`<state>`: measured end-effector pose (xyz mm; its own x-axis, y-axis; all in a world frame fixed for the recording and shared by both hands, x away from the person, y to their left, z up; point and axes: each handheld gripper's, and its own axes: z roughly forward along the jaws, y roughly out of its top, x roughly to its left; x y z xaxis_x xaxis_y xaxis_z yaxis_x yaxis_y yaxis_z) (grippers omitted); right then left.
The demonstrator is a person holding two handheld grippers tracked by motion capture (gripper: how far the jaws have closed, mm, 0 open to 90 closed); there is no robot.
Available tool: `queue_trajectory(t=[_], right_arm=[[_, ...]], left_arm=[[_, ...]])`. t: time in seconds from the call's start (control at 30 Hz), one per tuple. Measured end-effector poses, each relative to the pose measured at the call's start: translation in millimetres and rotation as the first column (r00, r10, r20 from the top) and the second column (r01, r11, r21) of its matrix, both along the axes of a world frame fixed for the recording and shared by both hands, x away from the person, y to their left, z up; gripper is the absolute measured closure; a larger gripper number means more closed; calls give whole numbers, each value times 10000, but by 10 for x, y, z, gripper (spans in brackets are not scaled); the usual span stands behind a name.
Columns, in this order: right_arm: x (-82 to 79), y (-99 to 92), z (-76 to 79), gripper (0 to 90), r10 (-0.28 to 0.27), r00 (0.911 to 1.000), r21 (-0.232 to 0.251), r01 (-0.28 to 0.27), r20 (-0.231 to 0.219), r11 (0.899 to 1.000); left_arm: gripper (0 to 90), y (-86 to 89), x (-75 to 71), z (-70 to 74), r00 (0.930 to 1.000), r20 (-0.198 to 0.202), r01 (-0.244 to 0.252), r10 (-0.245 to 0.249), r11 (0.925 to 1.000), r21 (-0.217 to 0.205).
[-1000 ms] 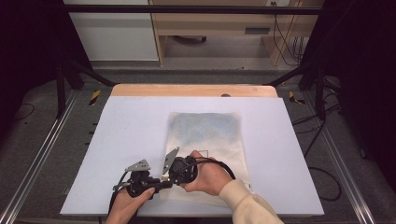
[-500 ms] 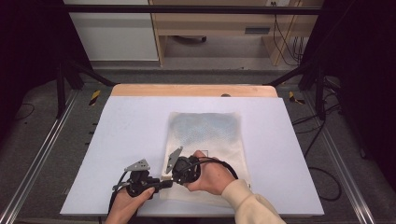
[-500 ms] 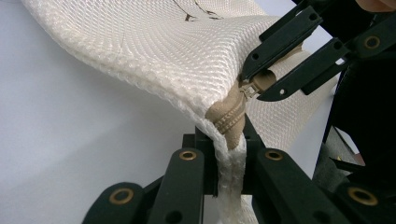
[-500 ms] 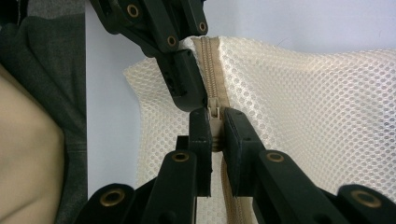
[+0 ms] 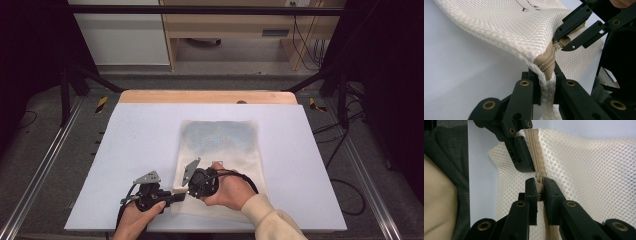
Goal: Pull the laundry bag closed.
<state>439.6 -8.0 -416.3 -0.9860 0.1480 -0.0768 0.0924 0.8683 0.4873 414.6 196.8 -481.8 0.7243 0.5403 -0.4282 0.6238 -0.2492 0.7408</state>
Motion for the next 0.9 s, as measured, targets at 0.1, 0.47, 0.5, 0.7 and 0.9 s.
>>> queue_trajectory(t=[0.1,0.47,0.5,0.7,0.9], right_arm=[[2,-26,-11,822,-62,10000,-50,63,43,10000],[-8,-133,-13,822,-246,9997,-71,246,30,9997],[-7,-140,-13,822,-228,9997,-64,228,73,9997],[-15,-244,-5,822,-443,9990,-55,444,88,9990],[-24,-350,8,822,-523,9986,-13,524,99,9986]], left_arm=[[839,2,2,-3,10000,-10,8,-8,10000,44],[839,-2,-1,-9,10000,-8,19,-19,10000,44],[839,0,-1,-9,10000,-12,19,-19,10000,39],[839,5,0,-11,10000,-72,-18,18,10000,-41],[839,7,0,-14,10000,-75,-16,16,10000,-47]])
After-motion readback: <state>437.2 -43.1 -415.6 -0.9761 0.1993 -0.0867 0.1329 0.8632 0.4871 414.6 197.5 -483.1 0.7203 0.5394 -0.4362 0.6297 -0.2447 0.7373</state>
